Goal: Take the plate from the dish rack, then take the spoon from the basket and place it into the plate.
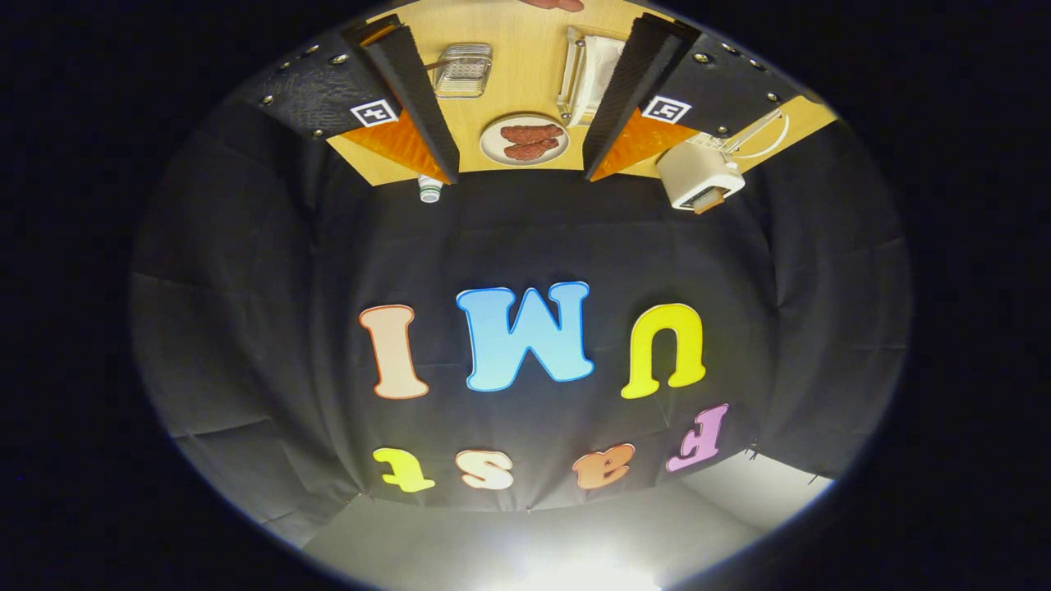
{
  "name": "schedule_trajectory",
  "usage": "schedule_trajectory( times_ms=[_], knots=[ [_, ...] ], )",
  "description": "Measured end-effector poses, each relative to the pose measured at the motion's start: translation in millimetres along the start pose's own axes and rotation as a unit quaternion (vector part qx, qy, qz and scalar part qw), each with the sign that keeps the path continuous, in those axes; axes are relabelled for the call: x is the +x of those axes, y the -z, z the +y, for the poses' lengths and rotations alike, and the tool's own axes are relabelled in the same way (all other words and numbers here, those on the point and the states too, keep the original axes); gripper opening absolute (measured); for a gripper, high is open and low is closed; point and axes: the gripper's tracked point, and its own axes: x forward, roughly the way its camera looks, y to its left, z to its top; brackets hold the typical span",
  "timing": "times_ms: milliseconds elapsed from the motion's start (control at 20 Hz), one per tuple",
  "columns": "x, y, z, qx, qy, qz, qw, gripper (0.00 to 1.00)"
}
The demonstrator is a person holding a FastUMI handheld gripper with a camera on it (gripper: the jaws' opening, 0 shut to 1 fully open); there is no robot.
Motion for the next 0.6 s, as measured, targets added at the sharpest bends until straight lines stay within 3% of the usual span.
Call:
schedule_trajectory(
  times_ms=[300,600],
  knots=[
    [30.2,45.8,63.0,0.019,-0.035,0.170,0.985,0.93],
    [63.1,73.4,98.2,-0.001,0.007,0.267,0.964,0.90]
  ],
)
